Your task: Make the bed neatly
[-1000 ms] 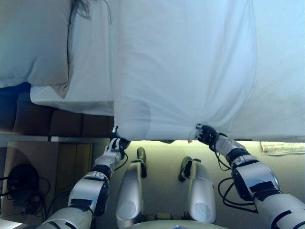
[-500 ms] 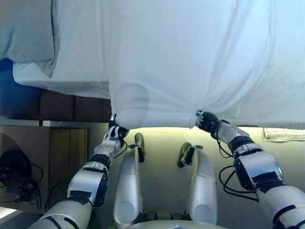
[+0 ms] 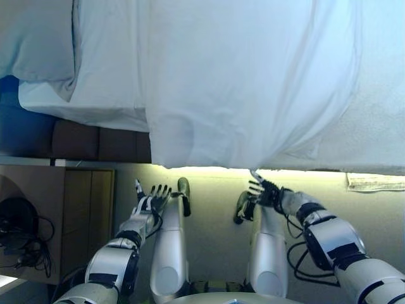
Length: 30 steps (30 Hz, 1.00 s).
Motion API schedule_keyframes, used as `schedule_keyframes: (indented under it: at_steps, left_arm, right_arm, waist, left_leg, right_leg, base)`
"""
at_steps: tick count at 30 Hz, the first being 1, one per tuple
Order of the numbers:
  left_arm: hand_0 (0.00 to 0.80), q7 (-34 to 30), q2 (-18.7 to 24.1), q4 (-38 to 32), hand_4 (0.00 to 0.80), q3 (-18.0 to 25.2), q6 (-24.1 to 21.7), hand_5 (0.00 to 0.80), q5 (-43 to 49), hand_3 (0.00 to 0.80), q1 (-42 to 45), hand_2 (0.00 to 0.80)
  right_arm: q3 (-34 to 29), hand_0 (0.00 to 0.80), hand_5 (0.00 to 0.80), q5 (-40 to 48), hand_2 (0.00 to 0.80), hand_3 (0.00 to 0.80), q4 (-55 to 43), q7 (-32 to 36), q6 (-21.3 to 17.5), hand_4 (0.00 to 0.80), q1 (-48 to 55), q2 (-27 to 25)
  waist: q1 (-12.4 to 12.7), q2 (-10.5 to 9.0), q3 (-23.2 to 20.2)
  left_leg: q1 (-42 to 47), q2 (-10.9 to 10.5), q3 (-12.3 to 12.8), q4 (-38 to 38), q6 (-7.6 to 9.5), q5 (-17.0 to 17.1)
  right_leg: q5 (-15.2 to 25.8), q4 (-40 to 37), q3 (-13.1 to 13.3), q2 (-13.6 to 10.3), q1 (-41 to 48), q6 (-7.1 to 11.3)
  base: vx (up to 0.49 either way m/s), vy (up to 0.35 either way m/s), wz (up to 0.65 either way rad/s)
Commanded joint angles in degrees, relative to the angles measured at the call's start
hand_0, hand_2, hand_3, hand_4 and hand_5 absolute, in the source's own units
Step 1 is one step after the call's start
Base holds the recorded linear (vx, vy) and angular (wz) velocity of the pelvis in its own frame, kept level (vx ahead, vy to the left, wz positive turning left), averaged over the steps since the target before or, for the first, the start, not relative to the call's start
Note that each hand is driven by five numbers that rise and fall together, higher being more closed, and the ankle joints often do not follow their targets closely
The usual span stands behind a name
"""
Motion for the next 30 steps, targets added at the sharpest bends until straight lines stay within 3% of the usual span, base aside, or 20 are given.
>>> schedule_keyframes:
  at_steps: [1, 4, 6, 10, 14, 20, 30]
  left_arm:
    - [0.000, -0.83, -0.64, 2.33, 0.000, 0.03, 1.74, 0.000, 2.77, 0.000, -0.27, 0.000]
    - [0.000, -2.79, -0.75, 2.44, 0.000, -0.30, 2.84, 0.000, 5.25, 0.000, 0.34, 0.000]
    - [0.000, -8.74, -0.86, 1.35, 0.000, -0.96, 2.66, 0.000, 6.89, 0.000, 1.08, 0.000]
    - [0.000, -18.98, -2.30, -7.68, 0.000, -4.94, 0.98, 0.000, 4.03, 0.000, 3.78, 0.000]
    - [0.000, -22.27, -3.19, -13.39, 0.000, -6.84, -0.90, 0.000, 3.88, 0.000, 6.92, 0.000]
    - [0.000, -30.51, -2.75, -16.11, 0.000, -3.84, -1.90, 0.000, 4.54, 0.000, 8.32, 0.000]
    - [0.000, -37.37, -1.22, -27.86, 0.000, -2.56, -5.31, 0.000, 1.30, 0.000, 6.38, 0.000]
  right_arm:
    - [-0.67, 0.000, 0.000, 1.51, 0.000, 0.000, 2.00, 0.96, 0.96, 0.000, 1.21, 0.90]
    - [-0.98, 0.000, 0.000, 3.61, 0.000, 0.000, 1.67, -0.05, 0.10, 0.000, 1.94, 1.91]
    - [-1.65, 0.000, 0.000, 6.50, 0.000, 0.000, 0.89, 0.04, -2.06, 0.000, 2.92, 1.87]
    - [-3.22, 0.000, 0.000, 13.08, 0.000, 0.000, -3.63, -0.54, -11.43, 0.000, 6.23, 2.21]
    - [-6.81, 0.000, 0.000, 17.88, 0.000, 0.000, -6.06, -1.79, -17.44, 0.000, 8.63, 2.38]
    - [-13.22, 0.000, 0.000, 24.33, 0.000, 0.000, -3.82, -2.31, -16.13, 0.000, 8.18, -1.53]
    - [-16.94, 0.000, 0.000, 34.72, 0.000, 0.000, -2.24, -7.52, -13.79, 0.000, 4.31, -5.74]
  waist:
    - [2.36, -1.61, -1.72]
    - [2.53, -2.04, -2.27]
    - [2.33, -2.41, -2.65]
    - [1.84, -2.66, -3.16]
    - [1.93, -2.38, -3.42]
    - [2.10, -1.25, -2.22]
    - [1.89, 1.01, 0.88]
  left_leg:
    - [5.64, -3.14, 3.51, 0.33, 3.38, -6.90]
    - [8.04, -2.87, 3.61, -2.69, 2.93, -5.74]
    - [10.15, -2.82, 4.16, -5.83, 3.02, -3.44]
    - [14.30, -3.04, 4.67, -10.62, 2.66, -2.02]
    - [16.36, -3.38, 4.82, -12.34, 2.66, -1.80]
    - [16.28, -2.83, 5.46, -8.80, 3.20, -3.95]
    - [9.06, -3.68, 4.63, -2.69, 4.54, -7.16]
  right_leg:
    - [9.73, -12.68, 1.75, 0.01, 3.71, 5.53]
    - [10.89, -16.16, 1.07, 0.04, 6.13, 5.93]
    - [13.28, -20.06, 0.34, -0.01, 8.34, 5.73]
    - [15.38, -25.70, 0.18, 0.65, 12.56, 6.55]
    - [16.18, -27.72, -0.52, 0.59, 15.15, 7.06]
    - [14.37, -24.14, -1.34, -0.95, 15.61, 6.48]
    - [11.53, -15.32, 2.04, -1.27, 6.61, 6.63]
  base:
    - [0.026, -0.044, 0.01]
    - [0.028, -0.050, -0.03]
    - [-0.037, -0.044, -0.02]
    - [0.006, -0.039, -0.04]
    - [0.002, -0.008, 0.00]
    - [0.060, -0.004, -0.08]
    - [0.003, -0.040, -0.04]
